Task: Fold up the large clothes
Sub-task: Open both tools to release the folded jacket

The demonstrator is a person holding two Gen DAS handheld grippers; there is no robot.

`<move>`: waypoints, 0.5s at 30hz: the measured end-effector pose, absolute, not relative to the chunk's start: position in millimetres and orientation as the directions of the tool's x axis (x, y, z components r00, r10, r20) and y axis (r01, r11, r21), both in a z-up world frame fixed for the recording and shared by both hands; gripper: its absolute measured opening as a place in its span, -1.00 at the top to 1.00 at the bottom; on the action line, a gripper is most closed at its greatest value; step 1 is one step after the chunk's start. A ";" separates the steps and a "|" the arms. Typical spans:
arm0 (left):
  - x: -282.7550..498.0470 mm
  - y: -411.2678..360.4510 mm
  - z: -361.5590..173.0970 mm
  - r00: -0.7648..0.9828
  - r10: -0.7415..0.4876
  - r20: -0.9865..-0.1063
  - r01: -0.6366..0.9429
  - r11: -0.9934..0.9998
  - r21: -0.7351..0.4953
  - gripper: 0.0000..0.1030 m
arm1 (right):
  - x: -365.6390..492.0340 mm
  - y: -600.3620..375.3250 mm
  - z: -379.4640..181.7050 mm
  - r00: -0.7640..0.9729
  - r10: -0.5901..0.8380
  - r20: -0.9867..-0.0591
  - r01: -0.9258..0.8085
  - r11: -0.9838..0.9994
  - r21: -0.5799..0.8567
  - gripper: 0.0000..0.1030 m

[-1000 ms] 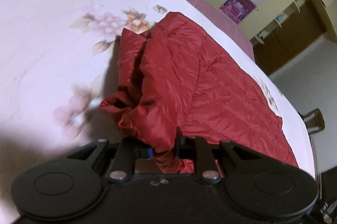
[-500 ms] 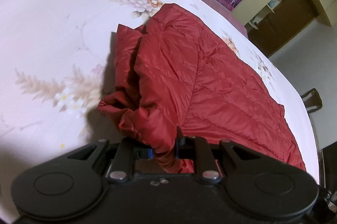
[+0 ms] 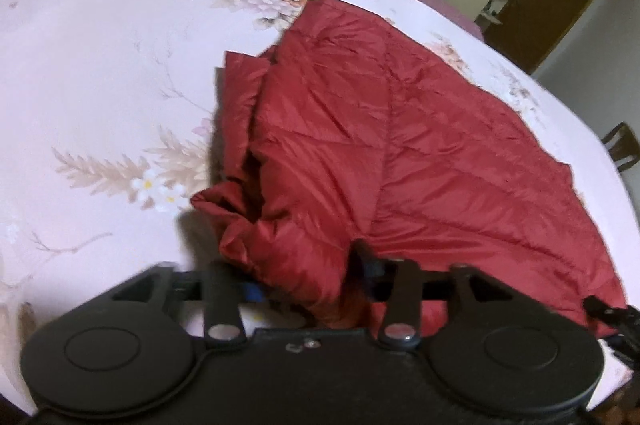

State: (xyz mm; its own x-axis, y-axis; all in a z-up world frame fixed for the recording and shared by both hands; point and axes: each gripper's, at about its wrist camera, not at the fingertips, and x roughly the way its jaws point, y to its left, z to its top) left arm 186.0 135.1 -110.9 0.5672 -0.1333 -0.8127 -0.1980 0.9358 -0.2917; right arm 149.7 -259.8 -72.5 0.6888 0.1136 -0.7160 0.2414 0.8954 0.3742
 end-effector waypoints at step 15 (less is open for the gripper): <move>164.7 165.6 -83.7 0.671 0.017 -0.741 -0.238 0.952 -0.194 -0.45 | 127.5 -267.5 -29.3 0.769 -0.060 -0.637 0.249 0.945 0.212 -0.21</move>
